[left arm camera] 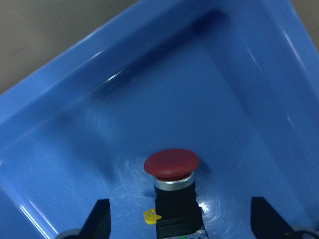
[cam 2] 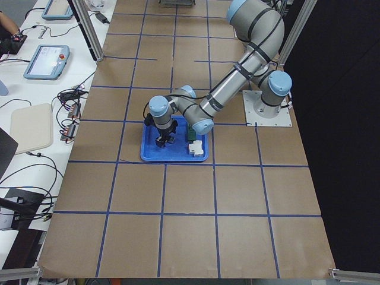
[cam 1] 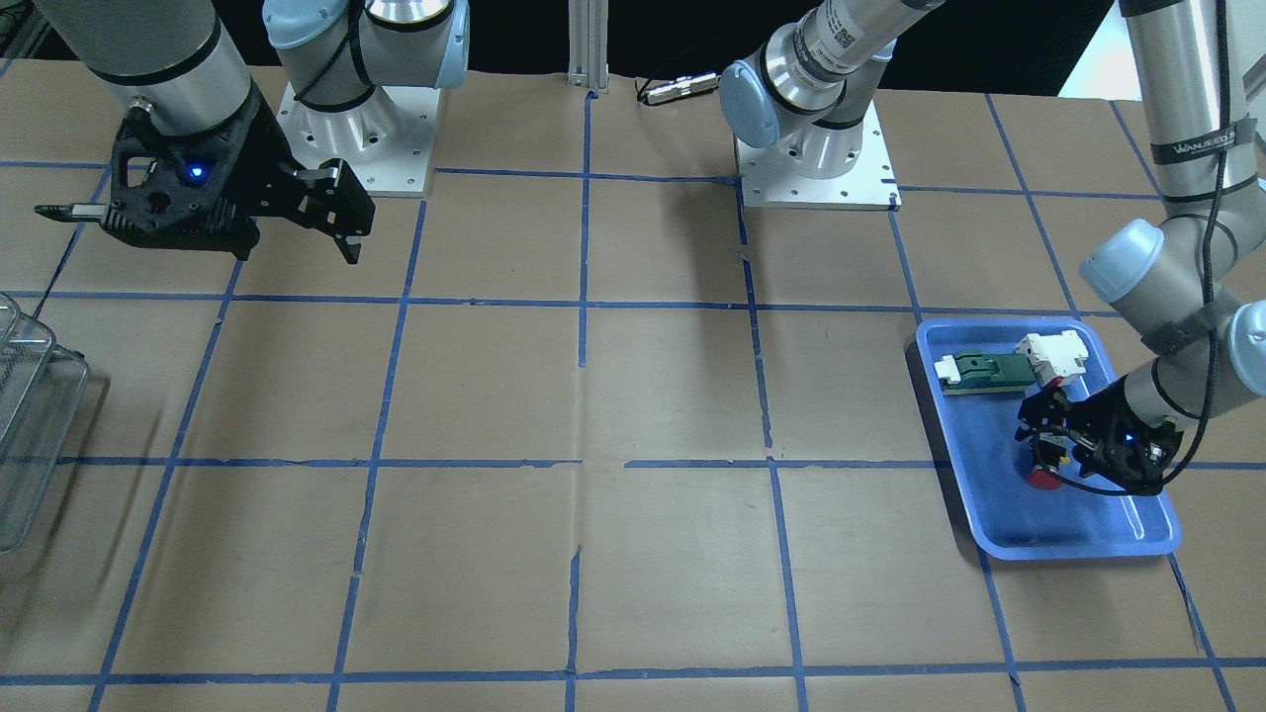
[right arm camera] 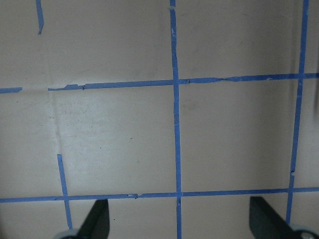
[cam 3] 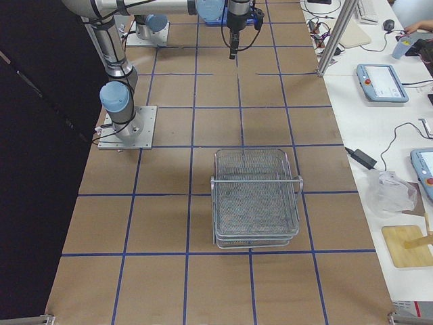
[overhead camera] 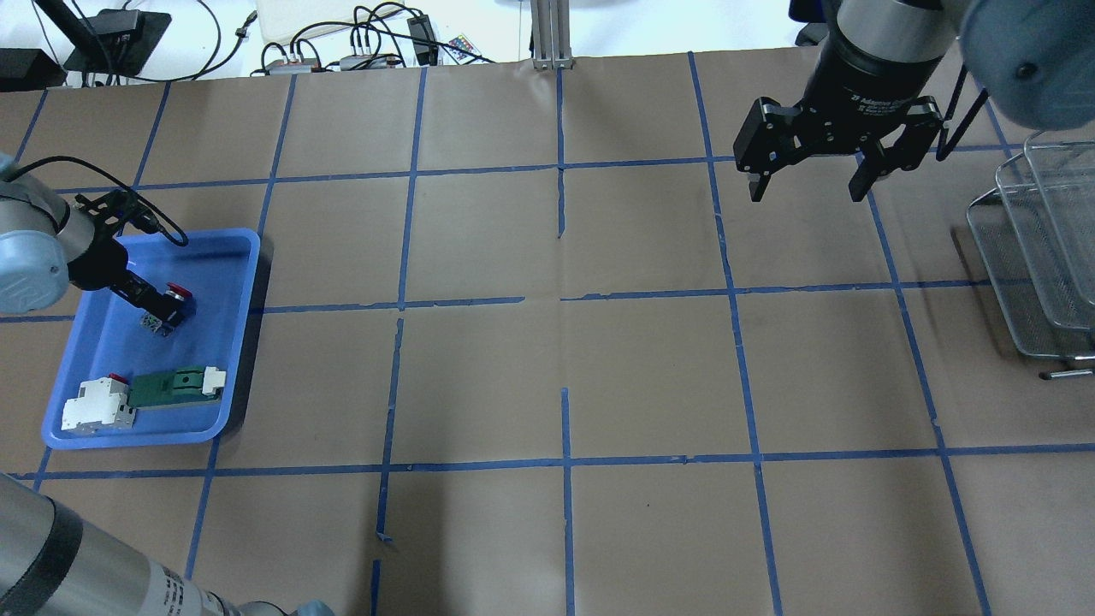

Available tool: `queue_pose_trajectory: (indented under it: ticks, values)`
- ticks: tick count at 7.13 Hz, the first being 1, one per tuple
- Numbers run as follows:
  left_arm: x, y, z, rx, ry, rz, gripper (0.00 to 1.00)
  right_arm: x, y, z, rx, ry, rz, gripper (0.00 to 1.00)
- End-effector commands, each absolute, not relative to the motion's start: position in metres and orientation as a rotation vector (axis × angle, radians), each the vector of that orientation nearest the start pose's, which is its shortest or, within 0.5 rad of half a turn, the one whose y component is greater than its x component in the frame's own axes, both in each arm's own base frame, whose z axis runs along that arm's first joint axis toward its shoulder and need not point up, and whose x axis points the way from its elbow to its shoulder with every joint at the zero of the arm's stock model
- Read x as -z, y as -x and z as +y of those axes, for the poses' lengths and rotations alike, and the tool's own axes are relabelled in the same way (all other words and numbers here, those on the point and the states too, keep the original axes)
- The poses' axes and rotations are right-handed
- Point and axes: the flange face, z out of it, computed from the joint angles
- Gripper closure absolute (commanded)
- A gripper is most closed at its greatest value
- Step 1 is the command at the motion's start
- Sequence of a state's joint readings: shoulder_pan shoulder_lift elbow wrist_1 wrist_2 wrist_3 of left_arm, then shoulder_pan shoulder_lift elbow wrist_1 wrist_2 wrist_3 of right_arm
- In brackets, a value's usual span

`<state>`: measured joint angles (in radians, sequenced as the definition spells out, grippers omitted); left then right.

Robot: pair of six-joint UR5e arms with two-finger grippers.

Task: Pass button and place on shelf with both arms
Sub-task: 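Lower the left gripper onto the red button and close on its base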

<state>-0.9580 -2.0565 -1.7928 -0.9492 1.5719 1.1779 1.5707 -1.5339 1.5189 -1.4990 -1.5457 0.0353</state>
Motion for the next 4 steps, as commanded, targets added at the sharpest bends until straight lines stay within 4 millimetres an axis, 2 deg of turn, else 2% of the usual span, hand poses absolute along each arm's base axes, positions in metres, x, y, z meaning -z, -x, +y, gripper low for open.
queue_pose_trajectory:
  ticks: [1,3,4]
  values:
    - [-0.176,-0.229,-0.557,-0.086,-0.909,3.074,0.73,-0.488,-0.136,-0.502,-0.089,-0.056,3.113,0.0]
    - [-0.192,-0.227,-0.56,-0.057,-0.951,3.054,0.84,-0.488,-0.136,-0.501,-0.096,-0.056,3.115,0.0]
    - [-0.205,-0.218,-0.568,0.001,-1.149,2.975,0.84,-0.49,-0.135,-0.5,-0.108,-0.059,3.114,0.0]
